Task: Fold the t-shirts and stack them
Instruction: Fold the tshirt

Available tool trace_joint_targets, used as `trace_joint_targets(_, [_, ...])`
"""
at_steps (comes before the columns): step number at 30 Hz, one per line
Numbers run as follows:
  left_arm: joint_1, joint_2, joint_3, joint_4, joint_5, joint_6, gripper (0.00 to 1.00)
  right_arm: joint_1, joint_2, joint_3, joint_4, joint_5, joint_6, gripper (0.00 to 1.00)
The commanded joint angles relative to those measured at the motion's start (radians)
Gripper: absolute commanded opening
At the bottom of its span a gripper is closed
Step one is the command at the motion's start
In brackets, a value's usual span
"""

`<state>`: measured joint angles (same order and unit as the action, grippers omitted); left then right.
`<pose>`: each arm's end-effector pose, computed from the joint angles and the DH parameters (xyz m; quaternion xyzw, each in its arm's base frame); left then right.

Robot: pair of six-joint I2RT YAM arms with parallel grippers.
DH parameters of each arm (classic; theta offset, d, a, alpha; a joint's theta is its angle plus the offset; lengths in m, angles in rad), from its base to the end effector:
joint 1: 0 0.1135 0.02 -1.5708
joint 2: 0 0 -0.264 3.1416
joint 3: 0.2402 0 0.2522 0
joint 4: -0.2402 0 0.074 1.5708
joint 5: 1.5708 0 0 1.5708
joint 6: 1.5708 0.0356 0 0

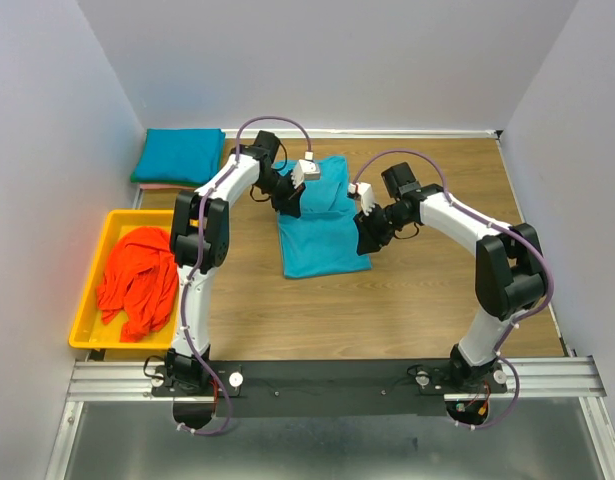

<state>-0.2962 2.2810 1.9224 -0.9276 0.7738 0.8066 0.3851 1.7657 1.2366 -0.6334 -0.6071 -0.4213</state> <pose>0.4427 -0.1611 0.1884 0.5258 0.7528 -0.3283 0.2214 0.3203 0.1518 0.2059 -0.4224 0.8358 0.2891 0.1987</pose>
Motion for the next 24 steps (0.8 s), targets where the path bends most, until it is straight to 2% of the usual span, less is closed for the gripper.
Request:
trace_joint_targets(1, [-0.004, 0.006, 0.035, -0.074, 0.062, 0.1, 0.03, 0.005, 0.015, 0.023, -0.012, 0.009, -0.02, 0.4])
trace_joint_targets(4, [-0.006, 0.06, 0.09, -0.134, 0.079, 0.183, 0.03, 0.005, 0.02, 0.026, -0.012, 0.006, -0.02, 0.4])
trace_joint_targets(9, [-0.001, 0.129, 0.138, -0.169, 0.053, 0.215, 0.05, 0.005, 0.029, 0.041, -0.012, 0.003, -0.019, 0.4])
trace_joint_targets(12, [0.014, 0.14, 0.136, -0.128, 0.039, 0.187, 0.21, 0.005, 0.031, 0.052, -0.012, 0.004, -0.017, 0.4])
trace_joint_targets(13, [0.025, 0.137, 0.141, -0.104, 0.033, 0.165, 0.31, 0.005, 0.031, 0.06, -0.012, 0.004, -0.014, 0.4])
trace_joint_targets(15, [0.037, 0.118, 0.156, -0.09, 0.033, 0.149, 0.36, 0.005, 0.038, 0.07, -0.012, -0.006, 0.002, 0.4])
trace_joint_targets(16, [0.075, 0.059, 0.193, -0.055, 0.065, 0.093, 0.47, 0.005, 0.052, 0.108, -0.011, -0.037, 0.045, 0.4])
trace_joint_targets(17, [0.075, 0.058, 0.194, -0.044, 0.065, 0.092, 0.47, 0.005, 0.052, 0.109, -0.011, -0.037, 0.046, 0.4])
trace_joint_targets(19, [0.107, -0.022, 0.176, -0.016, 0.113, 0.013, 0.56, 0.003, 0.078, 0.165, -0.011, -0.084, 0.096, 0.39])
trace_joint_targets(20, [0.117, -0.055, 0.117, 0.025, 0.13, -0.013, 0.63, 0.001, 0.09, 0.185, -0.009, -0.1, 0.114, 0.39])
trace_joint_targets(22, [0.127, -0.169, 0.02, 0.084, 0.168, -0.113, 0.67, 0.001, 0.133, 0.254, -0.005, -0.149, 0.177, 0.38])
trace_joint_targets(24, [0.124, -0.286, -0.162, 0.192, 0.218, -0.231, 0.68, 0.001, 0.17, 0.299, 0.006, -0.198, 0.243, 0.37])
